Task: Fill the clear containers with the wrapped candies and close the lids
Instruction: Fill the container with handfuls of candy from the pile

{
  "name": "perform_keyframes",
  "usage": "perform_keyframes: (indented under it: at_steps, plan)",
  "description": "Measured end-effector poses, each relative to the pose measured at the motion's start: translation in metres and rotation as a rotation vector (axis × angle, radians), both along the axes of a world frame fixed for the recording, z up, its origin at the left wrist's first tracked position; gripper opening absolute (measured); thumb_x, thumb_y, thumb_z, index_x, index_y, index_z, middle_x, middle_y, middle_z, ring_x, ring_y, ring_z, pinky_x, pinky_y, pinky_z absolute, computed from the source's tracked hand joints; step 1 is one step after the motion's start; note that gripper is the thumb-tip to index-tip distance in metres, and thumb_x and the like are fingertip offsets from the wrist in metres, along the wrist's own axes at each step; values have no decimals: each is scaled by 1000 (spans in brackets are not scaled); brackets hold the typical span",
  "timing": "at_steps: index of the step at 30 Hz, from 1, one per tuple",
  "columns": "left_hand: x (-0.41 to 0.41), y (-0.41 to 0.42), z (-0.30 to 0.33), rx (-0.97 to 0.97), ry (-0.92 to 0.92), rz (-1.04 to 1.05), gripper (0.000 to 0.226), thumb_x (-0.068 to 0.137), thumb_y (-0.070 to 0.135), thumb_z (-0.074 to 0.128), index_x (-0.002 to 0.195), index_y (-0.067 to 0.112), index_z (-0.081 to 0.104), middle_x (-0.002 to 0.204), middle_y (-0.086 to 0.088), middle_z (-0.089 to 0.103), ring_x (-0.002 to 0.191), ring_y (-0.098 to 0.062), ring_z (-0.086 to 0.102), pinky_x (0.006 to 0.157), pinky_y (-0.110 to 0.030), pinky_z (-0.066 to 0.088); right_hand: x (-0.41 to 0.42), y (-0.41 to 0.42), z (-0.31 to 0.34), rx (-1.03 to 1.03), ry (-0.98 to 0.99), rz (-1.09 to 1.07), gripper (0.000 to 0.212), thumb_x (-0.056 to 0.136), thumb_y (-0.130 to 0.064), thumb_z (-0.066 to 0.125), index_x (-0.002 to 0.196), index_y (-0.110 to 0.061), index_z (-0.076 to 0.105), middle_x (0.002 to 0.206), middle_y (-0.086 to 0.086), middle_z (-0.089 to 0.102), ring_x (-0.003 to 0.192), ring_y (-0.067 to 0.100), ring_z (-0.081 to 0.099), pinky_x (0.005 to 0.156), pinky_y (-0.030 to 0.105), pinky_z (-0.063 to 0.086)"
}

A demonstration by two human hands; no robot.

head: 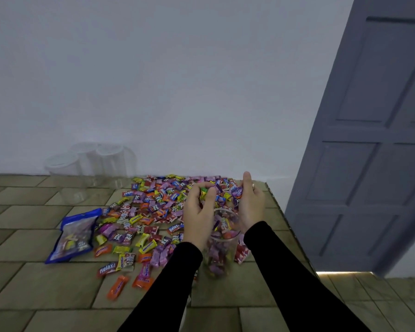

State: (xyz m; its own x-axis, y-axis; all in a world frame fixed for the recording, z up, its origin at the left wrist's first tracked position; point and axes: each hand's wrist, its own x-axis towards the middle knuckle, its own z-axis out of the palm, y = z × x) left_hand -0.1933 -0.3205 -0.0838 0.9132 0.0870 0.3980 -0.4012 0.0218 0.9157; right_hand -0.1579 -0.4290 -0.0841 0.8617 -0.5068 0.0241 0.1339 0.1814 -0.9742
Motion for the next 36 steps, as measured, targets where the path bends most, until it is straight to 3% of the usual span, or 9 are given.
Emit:
perform_keyframes:
  at_steps: [3, 10, 16, 23, 26, 29, 32, 34, 36]
  plan:
    - [2, 2, 0, 63, -98, -4, 18, 91, 42, 53, 96, 26, 60, 77, 7, 55, 63, -9, 46, 61, -25, 37, 0, 3, -1, -28, -6, -8, 70, 63, -84, 50, 75, -15, 53, 70, 12, 44, 63, 26, 41, 62, 38, 35]
    - [-2, 0, 0, 74, -230, -12, 8, 89, 18, 60, 91, 13, 64, 82, 4, 64, 75, -5, 60, 65, -13, 44, 0, 2, 0, -59, -37, -25, 61, 69, -76, 49, 73, -16, 49, 69, 12, 41, 61, 25, 38, 59, 37, 34]
    - [1, -1, -4, 4, -180, -49, 14, 82, 29, 58, 83, 14, 61, 73, 8, 59, 67, -12, 55, 59, -27, 45, -4, 2, 1, -61, -48, -34, 61, 68, -76, 49, 76, -16, 51, 69, 12, 41, 62, 24, 38, 59, 36, 33]
    - [3, 1, -5, -63, -106, -137, 4, 75, 14, 56, 76, 13, 59, 68, 4, 55, 63, -15, 51, 55, -26, 44, -5, 2, 0, -72, -67, -33, 59, 79, -68, 49, 73, -9, 52, 67, 12, 42, 61, 25, 40, 60, 37, 34]
    - [7, 3, -8, -74, -106, -155, 13, 72, 26, 57, 76, 15, 61, 74, -4, 59, 71, -29, 54, 60, -29, 48, -5, 4, 2, -68, -53, -35, 74, 71, -74, 47, 72, -1, 49, 66, 13, 44, 61, 25, 43, 61, 36, 37]
    - [4, 3, -7, -151, -88, -195, 15, 77, 26, 59, 82, 12, 63, 81, -4, 61, 73, -23, 55, 59, -19, 50, -5, 4, 3, -108, -37, -50, 82, 68, -77, 45, 76, 4, 47, 68, 12, 46, 63, 22, 46, 63, 35, 39]
    - [8, 4, -18, -170, -11, -187, 27, 87, 26, 51, 96, 5, 65, 93, -5, 67, 86, -14, 62, 75, -20, 51, -7, 5, 4, -105, -33, -50, 83, 70, -78, 46, 77, 5, 46, 68, 11, 46, 63, 22, 47, 64, 35, 40]
    - [11, 6, -27, -196, 157, -227, 42, 92, 44, 49, 106, 8, 66, 101, -9, 71, 93, -19, 66, 87, -32, 51, -7, 6, 5, -117, -32, -51, 78, 78, -73, 47, 76, 5, 46, 67, 12, 44, 62, 21, 45, 62, 35, 38]
    - [8, 3, -33, -267, 367, -300, 61, 92, 56, 38, 111, 5, 65, 103, -16, 71, 86, -24, 67, 85, -39, 51, -9, 8, 7, -122, -38, -36, 74, 80, -71, 49, 73, 3, 45, 67, 23, 41, 63, 20, 44, 62, 35, 38]
